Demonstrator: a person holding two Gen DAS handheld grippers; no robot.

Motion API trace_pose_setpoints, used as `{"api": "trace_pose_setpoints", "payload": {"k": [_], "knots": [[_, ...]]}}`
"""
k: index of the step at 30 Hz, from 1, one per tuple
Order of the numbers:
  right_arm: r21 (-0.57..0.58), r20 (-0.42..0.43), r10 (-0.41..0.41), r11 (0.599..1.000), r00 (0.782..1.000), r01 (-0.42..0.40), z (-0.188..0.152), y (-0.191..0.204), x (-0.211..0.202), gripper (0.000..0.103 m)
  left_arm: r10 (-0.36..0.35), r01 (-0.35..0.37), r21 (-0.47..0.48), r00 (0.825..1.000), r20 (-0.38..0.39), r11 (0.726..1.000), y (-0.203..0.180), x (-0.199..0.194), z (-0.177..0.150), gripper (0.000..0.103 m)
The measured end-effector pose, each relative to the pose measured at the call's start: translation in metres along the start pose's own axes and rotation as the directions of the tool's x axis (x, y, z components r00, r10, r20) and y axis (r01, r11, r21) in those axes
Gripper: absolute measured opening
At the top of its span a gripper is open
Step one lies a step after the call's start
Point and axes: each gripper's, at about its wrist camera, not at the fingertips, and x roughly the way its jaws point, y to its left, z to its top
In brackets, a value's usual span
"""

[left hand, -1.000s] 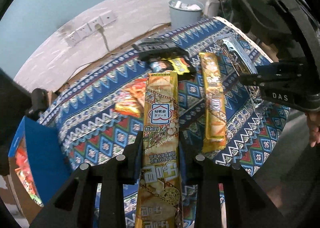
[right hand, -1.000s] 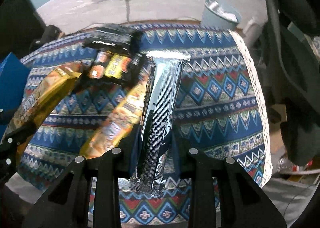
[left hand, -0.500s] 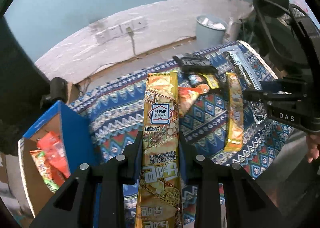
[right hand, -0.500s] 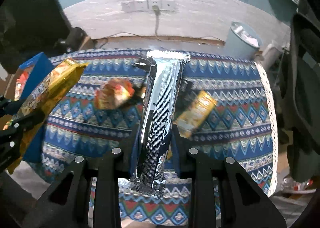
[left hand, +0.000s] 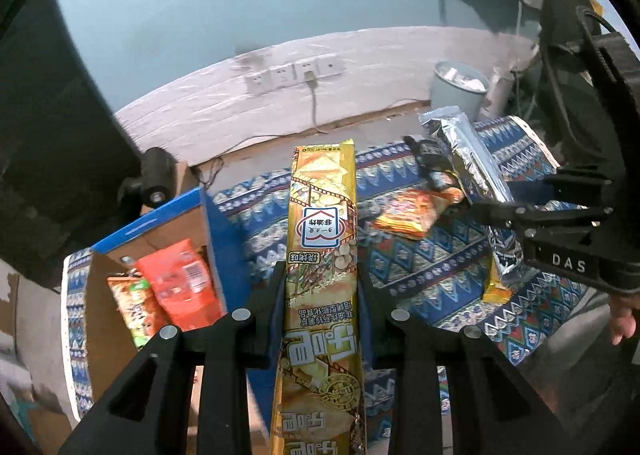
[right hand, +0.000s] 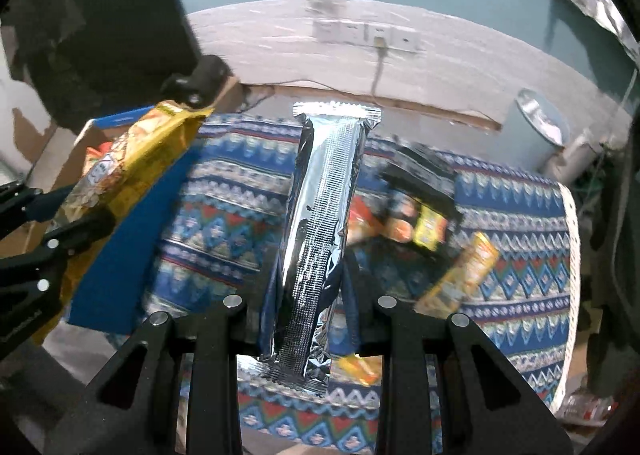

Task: Organize snacks
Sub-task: 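Carry the silver bar and gold wafer bar over the box and release them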

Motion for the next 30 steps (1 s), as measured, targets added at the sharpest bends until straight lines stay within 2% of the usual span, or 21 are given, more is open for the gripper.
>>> {"api": "trace_pose_setpoints", "payload": {"k": [18,30], "knots": [[-0.148,-0.019,0.162,0.976,0.987,-0.163,0.038,0.124,0.015,0.027,0.099,-0.099,-0.172,0.995,-0.004,0.980,0.099,-0.010,-0.035,0.031],[-0.226,-0.073,0.224,0.945,0.972,-0.235,0.045,0.198,0.037,0.027,0.132,-0.137,-0.286,0.991,-0.037,0.948,0.156,-0.010,-0.066,0.031]]}}
